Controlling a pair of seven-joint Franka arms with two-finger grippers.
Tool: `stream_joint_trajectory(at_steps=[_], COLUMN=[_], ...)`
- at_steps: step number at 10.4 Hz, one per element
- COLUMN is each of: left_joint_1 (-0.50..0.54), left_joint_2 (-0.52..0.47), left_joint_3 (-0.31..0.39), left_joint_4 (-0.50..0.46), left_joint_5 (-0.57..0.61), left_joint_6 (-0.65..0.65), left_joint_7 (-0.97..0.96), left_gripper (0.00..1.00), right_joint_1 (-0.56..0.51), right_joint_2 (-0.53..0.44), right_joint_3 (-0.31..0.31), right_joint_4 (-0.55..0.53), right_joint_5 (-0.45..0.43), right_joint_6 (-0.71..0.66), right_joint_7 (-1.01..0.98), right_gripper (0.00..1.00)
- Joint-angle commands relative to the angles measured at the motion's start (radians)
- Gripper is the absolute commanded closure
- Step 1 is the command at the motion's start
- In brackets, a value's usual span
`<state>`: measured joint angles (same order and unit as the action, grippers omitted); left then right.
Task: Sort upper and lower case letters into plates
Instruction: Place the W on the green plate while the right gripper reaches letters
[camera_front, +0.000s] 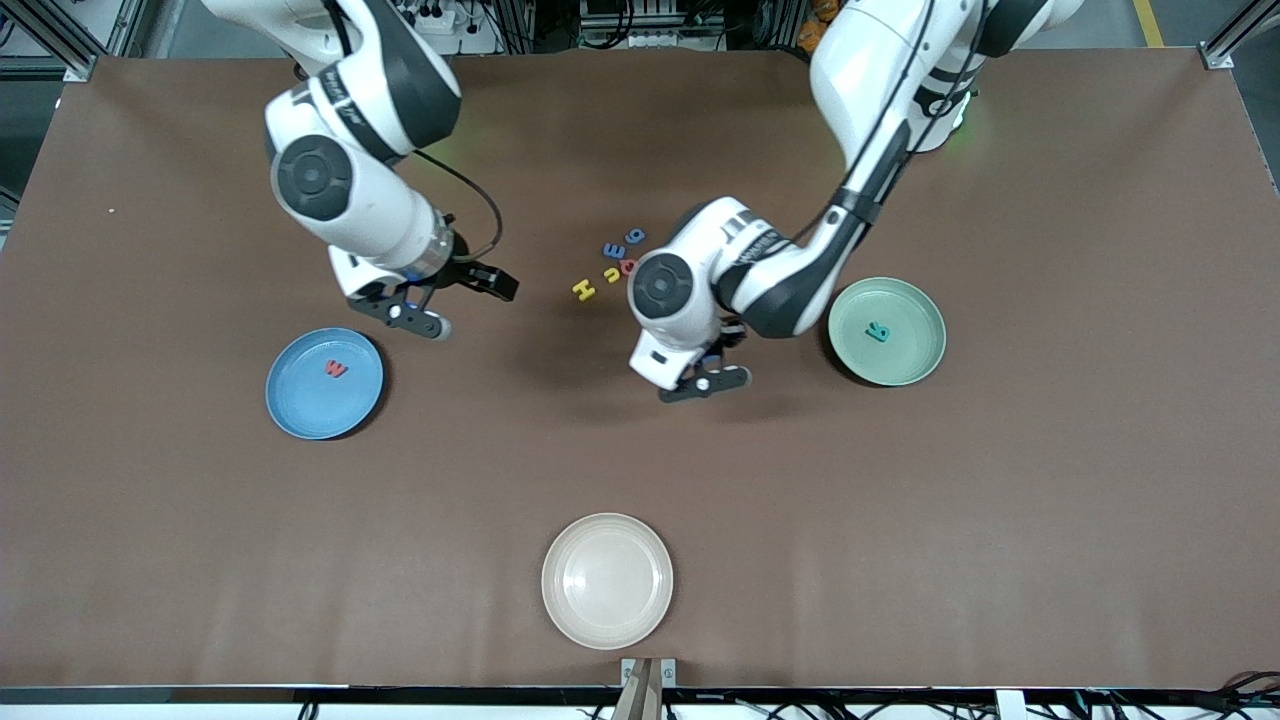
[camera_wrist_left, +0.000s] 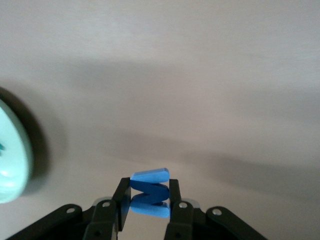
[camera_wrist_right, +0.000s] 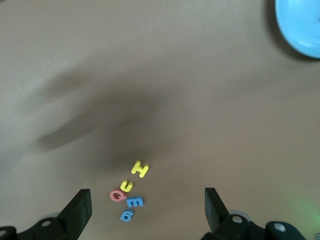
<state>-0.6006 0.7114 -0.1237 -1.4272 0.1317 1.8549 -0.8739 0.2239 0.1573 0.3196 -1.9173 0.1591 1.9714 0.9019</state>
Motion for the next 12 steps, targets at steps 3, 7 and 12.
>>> stream_joint_trajectory(at_steps=[3,7,12], left_joint_1=[0.172,0.298,0.346], left_joint_2=[-0.283,-0.432,-0.495], left_joint_3=[-0.005,-0.005,-0.007], left_joint_4=[-0.474,-0.746,-0.871], left_joint_5=[0.008,0.008,0.008], left_joint_6=[0.237,0.393,0.466], left_joint_7=[0.278,0.487,0.529], left_gripper=[0.91,0.94,0.51], right_joint_1=[0.171,0.300,0.331], right_joint_2=[0.093,0.161,0.269], right_joint_3=[0.004,0.006,0.007], right_joint_4=[-0.040,-0.177,-0.177], right_joint_5=[-0.084,-0.089,-0.150], right_joint_6=[0.127,0.375,0.486], right_joint_7=[0.351,0.582,0.741], right_gripper=[0.00,0.06,0.20])
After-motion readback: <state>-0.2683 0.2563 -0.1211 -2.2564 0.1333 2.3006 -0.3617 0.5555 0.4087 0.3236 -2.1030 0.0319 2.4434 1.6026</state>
